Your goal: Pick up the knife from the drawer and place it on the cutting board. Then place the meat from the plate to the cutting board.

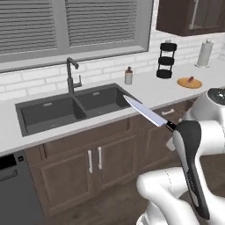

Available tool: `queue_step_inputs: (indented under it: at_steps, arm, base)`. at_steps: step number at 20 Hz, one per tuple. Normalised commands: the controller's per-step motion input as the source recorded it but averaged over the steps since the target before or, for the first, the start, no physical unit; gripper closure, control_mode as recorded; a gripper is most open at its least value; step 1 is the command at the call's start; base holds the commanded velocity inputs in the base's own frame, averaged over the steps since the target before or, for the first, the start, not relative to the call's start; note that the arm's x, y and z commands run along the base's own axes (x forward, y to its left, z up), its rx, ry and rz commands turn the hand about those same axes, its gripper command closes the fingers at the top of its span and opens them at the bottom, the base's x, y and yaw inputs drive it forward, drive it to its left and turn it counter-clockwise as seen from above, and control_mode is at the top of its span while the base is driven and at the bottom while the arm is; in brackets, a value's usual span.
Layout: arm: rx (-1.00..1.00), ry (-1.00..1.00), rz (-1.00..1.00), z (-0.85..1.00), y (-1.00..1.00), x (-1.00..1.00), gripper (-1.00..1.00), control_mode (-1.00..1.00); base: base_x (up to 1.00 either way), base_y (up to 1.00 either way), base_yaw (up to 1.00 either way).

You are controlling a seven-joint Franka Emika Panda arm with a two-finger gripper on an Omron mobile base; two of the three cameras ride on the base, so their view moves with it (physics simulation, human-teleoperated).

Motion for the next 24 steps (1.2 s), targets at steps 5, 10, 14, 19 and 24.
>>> queue_step_inputs:
  at_steps: [5,10,14,19,24]
  arm:
    - [0.0,0.0,0.0,0.0,0.0,0.0,1.0,1.0]
    - [0.0,0.0,0.0,0.0,0.0,0.0,1.0,1.0]
    - [0.0,0.0,0.0,0.0,0.0,0.0,1.0,1.0]
    - [0.0,0.0,0.0,0.0,0.0,0.0,1.0,1.0]
    - [0.0,0.0,0.0,0.0,0.0,0.0,1.0,1.0]
  base:
    - [0.29,1.0,0.31]
    - [0.42,1.0,0.33]
    - [0.35,1.0,0.14]
    - [0.49,0.95,0.0]
    - [0.48,0.55,0.0]
